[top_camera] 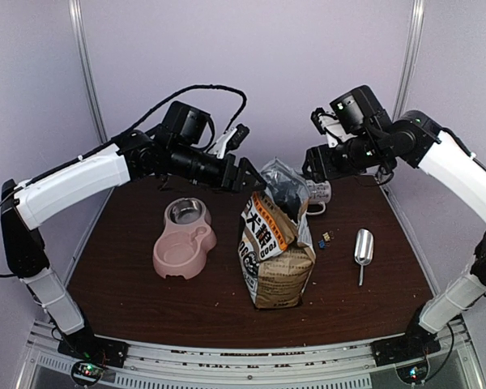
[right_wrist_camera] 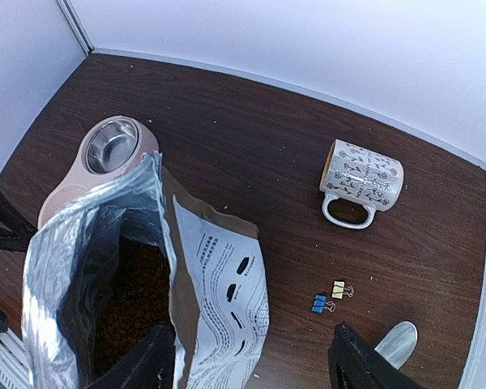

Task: Serve the pet food
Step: Open the pet food bag at the center of the board, then pick up the spatula from the corner of the board.

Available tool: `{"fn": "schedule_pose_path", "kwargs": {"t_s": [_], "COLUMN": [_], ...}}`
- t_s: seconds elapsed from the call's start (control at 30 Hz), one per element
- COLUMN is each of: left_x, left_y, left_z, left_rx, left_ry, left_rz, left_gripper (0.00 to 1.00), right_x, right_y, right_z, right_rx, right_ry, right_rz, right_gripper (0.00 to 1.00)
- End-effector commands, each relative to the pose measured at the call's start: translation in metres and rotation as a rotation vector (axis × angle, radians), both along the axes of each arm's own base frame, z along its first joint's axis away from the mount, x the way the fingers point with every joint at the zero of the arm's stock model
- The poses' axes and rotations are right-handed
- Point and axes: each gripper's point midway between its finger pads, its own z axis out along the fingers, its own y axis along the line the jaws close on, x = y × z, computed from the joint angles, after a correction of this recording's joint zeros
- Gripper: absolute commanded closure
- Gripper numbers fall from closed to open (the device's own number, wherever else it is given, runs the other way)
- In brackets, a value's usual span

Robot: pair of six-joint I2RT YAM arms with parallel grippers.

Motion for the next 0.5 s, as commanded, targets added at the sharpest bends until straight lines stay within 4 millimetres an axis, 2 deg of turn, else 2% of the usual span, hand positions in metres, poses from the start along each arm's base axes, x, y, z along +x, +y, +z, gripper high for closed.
{"fn": "schedule_pose_path", "kwargs": {"t_s": [0.0, 0.13, 0.23, 0.33, 0.47], "left_x": [-0.009, -0.007, -0.004, -0.002, -0.001], "left_y": [-0.016, -0.021, -0.024, -0.024, -0.022], "left_z": [0.030, 0.035, 0.021, 0.002, -0.015], "left_rx": [-0.127, -0.161, -0.122, -0.075, -0.042], "left_ry": [-0.021, -0.014, 0.017, 0.047, 0.066], "left_rz": [-0.019, -0.005, 0.009, 0.021, 0.037], "left_gripper": [0.28, 0.18, 0.15, 0.04, 0.02], "right_x": [-0.015, -0.026, -0.029, -0.032, -0.034], "right_y": [-0.004, 0.002, 0.007, 0.014, 0.015], "right_z": [-0.002, -0.010, -0.013, -0.016, -0.023], "right_rx": [0.068, 0.092, 0.102, 0.098, 0.042], "right_ry": [0.014, 0.033, 0.039, 0.041, 0.047], "right_rz": [-0.031, -0.032, -0.033, -0.029, -0.039], "right_gripper": [0.32, 0.30, 0.29, 0.28, 0.28]}}
